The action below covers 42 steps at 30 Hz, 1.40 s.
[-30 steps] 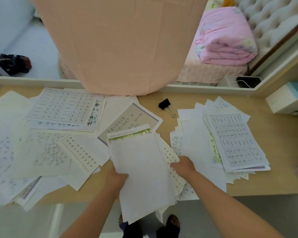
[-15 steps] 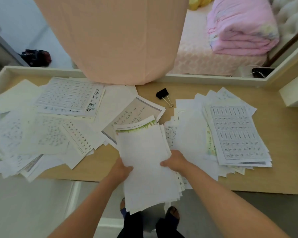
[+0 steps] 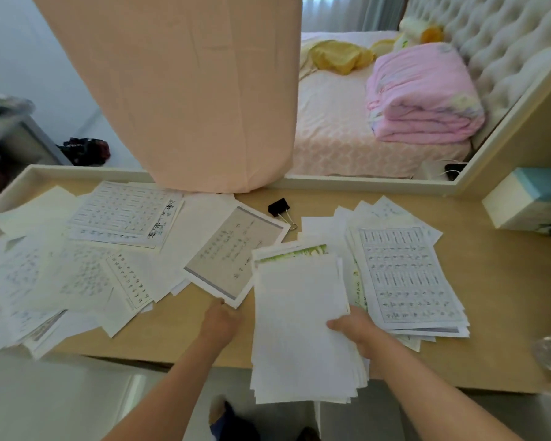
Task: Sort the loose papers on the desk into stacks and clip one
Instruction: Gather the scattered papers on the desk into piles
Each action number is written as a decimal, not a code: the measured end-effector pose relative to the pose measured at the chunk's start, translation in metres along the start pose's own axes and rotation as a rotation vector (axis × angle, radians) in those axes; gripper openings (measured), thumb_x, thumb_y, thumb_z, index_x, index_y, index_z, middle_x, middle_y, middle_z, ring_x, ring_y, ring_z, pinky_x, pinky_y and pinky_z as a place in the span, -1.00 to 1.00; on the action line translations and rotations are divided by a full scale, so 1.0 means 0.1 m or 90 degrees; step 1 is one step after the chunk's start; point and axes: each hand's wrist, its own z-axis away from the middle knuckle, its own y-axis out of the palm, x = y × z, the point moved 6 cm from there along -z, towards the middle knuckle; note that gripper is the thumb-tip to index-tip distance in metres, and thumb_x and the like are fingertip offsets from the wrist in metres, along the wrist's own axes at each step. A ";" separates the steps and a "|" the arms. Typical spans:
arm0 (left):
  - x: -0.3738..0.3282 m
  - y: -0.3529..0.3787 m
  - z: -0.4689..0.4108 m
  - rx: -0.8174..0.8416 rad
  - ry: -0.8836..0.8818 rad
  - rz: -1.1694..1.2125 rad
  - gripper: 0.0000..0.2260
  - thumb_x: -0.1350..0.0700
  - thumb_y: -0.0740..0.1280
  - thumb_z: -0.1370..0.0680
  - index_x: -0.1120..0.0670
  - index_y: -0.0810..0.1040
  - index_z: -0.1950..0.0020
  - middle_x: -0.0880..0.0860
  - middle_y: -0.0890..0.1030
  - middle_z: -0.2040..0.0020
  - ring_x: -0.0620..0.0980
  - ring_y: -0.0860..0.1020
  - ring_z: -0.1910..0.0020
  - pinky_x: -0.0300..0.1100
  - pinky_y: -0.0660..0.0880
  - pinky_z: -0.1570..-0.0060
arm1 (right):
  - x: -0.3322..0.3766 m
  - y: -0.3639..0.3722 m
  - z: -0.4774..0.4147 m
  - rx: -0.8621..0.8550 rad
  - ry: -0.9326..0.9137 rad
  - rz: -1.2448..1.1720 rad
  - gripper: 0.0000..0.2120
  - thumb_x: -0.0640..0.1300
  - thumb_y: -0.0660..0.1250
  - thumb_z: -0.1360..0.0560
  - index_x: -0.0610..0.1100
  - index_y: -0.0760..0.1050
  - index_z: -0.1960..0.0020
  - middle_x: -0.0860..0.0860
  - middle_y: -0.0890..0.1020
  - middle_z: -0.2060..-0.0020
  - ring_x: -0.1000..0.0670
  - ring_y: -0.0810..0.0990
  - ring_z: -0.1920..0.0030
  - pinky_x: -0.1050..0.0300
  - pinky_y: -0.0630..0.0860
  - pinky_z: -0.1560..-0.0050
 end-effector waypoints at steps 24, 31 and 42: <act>-0.27 0.33 -0.79 -0.077 0.315 -0.677 -0.54 0.18 0.44 -0.41 0.30 0.50 -0.28 0.31 0.50 -0.29 0.38 0.51 -0.14 0.16 0.61 0.25 | 0.26 0.02 -0.39 -0.163 0.037 -0.058 -0.75 -0.27 0.36 -0.50 -0.13 0.51 -0.16 -0.04 0.60 0.06 -0.03 0.58 0.11 0.17 0.49 0.12; -0.70 -0.25 -0.62 -0.220 0.303 -0.400 -0.73 0.28 0.18 -0.56 0.11 0.52 -0.21 0.10 0.66 0.09 0.12 0.57 0.21 -0.13 0.40 0.28 | 0.30 0.05 -0.32 -0.182 0.053 -0.010 -0.71 -0.34 0.29 -0.49 -0.18 0.50 -0.20 -0.06 0.59 0.03 -0.04 0.54 0.12 0.27 0.38 0.35; -0.77 0.97 0.17 0.341 0.373 -0.491 -0.43 -0.03 0.29 -0.54 -0.10 0.18 -0.52 0.00 0.47 -0.37 0.06 0.48 -0.30 -0.05 0.43 -0.27 | 0.27 0.11 -0.21 -0.159 0.059 -0.079 -0.68 -0.29 0.19 -0.51 -0.23 0.46 -0.25 -0.09 0.58 -0.01 -0.11 0.56 0.02 0.08 0.51 0.05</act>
